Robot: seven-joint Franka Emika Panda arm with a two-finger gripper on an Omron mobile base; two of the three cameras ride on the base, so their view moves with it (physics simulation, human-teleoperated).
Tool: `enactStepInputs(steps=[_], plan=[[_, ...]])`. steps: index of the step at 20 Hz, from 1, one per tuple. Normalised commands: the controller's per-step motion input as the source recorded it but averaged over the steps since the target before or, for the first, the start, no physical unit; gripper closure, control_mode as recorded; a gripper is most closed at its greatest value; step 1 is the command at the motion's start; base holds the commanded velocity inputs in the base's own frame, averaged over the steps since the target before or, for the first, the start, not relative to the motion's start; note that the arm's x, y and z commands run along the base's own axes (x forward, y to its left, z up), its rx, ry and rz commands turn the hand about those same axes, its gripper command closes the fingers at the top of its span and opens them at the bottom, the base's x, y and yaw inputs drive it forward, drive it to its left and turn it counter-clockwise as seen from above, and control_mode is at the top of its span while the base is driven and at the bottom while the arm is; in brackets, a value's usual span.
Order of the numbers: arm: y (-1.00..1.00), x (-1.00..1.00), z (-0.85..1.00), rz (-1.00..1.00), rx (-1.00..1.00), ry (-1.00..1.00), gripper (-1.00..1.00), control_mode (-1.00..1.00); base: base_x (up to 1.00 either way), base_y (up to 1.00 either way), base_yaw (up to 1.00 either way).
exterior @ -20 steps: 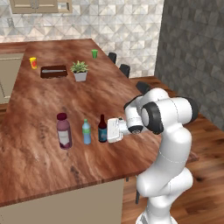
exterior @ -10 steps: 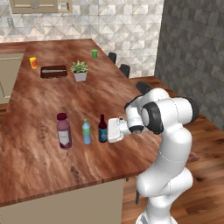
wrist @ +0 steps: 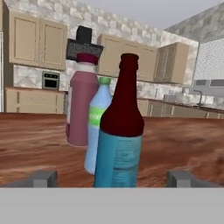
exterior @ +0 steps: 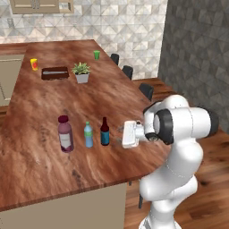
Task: Place the drinks on the dining counter in a tight cluster.
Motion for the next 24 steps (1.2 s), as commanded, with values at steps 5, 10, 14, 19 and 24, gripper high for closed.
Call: enactStepInputs(steps=[5, 10, 14, 19, 24], plan=[[-0.3, -0.29, 0.81, -0.19, -0.02, 0.05, -1.0, -1.0, 0.0, 0.0, 0.0], [-0.38, -0.22, 0.9, -0.23, -0.02, 0.23, -1.0, -1.0, 0.0, 0.0, 0.0], [-0.33, -0.06, 0.65, -0.22, 0.0, 0.41, -1.0, -1.0, 0.0, 0.0, 0.0], [-0.15, -0.28, 0.7, -0.21, -0.01, 0.37, -1.0, -1.0, 0.0, 0.0, 0.0], [-0.02, -0.47, 0.41, -0.25, -0.08, 0.29, -1.0, -1.0, 0.0, 0.0, 0.0]])
